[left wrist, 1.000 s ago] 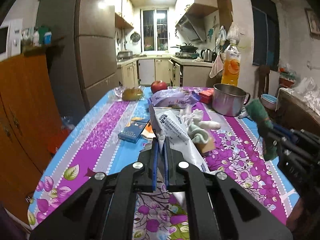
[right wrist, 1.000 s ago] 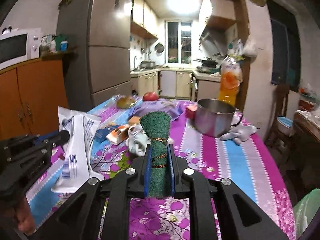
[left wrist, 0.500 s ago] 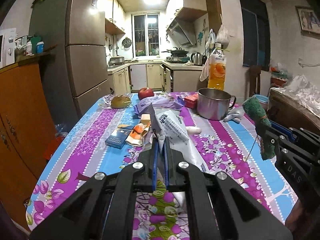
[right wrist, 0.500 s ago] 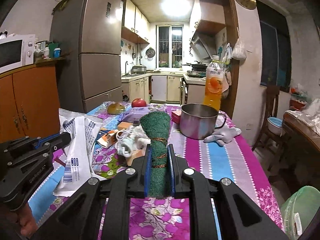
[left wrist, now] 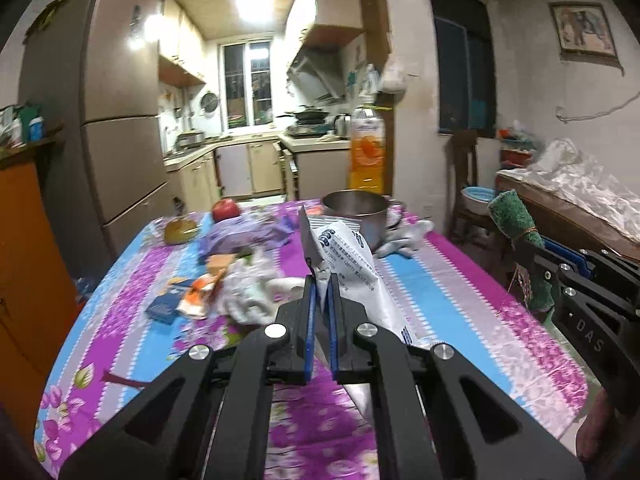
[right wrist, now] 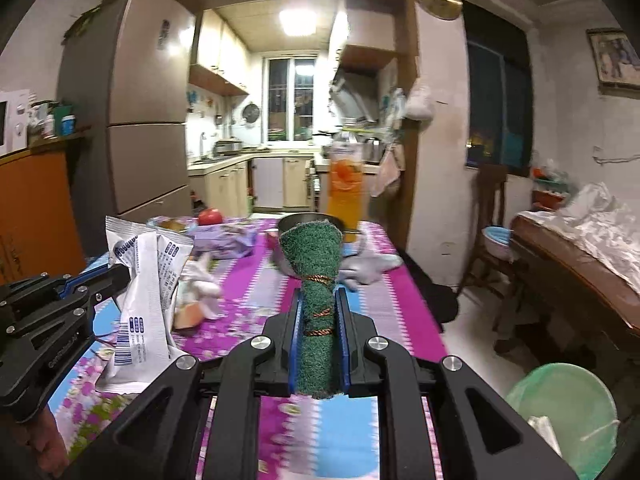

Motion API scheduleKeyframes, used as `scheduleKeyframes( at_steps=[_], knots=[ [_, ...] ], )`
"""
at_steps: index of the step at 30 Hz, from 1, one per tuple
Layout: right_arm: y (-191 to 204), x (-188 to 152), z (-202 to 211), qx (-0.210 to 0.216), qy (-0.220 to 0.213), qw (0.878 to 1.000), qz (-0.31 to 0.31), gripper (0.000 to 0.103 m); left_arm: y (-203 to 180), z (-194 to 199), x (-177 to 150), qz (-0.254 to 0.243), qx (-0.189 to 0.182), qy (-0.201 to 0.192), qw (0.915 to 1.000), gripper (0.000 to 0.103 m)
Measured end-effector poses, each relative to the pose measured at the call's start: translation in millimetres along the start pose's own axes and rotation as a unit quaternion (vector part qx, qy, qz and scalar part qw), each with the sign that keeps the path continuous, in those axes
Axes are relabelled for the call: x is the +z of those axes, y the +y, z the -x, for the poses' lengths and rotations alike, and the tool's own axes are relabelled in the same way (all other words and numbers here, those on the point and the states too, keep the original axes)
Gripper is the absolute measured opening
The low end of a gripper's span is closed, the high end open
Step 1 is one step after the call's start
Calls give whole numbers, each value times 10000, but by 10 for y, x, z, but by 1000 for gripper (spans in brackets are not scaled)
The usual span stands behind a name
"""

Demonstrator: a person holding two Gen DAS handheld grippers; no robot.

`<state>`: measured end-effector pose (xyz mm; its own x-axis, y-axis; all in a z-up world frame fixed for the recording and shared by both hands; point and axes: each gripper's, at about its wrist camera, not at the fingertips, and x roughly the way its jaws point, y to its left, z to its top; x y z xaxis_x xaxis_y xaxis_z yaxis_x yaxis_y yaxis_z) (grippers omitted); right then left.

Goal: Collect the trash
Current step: 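Carry the white wrapper and green cloth in both grippers over the green bin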

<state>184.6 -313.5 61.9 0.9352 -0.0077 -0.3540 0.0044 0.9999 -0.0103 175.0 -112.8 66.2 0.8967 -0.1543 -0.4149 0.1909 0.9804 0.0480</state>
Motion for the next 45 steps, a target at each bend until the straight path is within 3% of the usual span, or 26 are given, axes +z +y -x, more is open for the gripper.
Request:
scheduleKeyframes(
  at_steps=[12,22,27,33,40,45],
  knots=[
    [-1103,-55,452,-870,7,9956,-350,16,-1017,-1,192,-434,-864,-163,9952,4],
    [-2315,-217,729,-1522,425,9840,-824,16,-1969,-68,291,-751,-1835,78,9801,4],
    [-2846,-365,741,-1753,808,9764,-965,16,-2407,-195,256,-906,-2272,422,9687,4],
    [-3362,-557,607,-1698,1431,9679,-1182,16,-2913,-437,102,-1072,-2598,1036,9541,4],
    [-3735,-780,285,-1486,2167,9557,-1325,16,-3256,-695,-102,-1211,-2693,1687,9404,4],
    [-3896,-937,191,-1471,2515,9464,-1398,16,-3318,-809,-202,-1317,-2581,1957,9369,4]
  ],
)
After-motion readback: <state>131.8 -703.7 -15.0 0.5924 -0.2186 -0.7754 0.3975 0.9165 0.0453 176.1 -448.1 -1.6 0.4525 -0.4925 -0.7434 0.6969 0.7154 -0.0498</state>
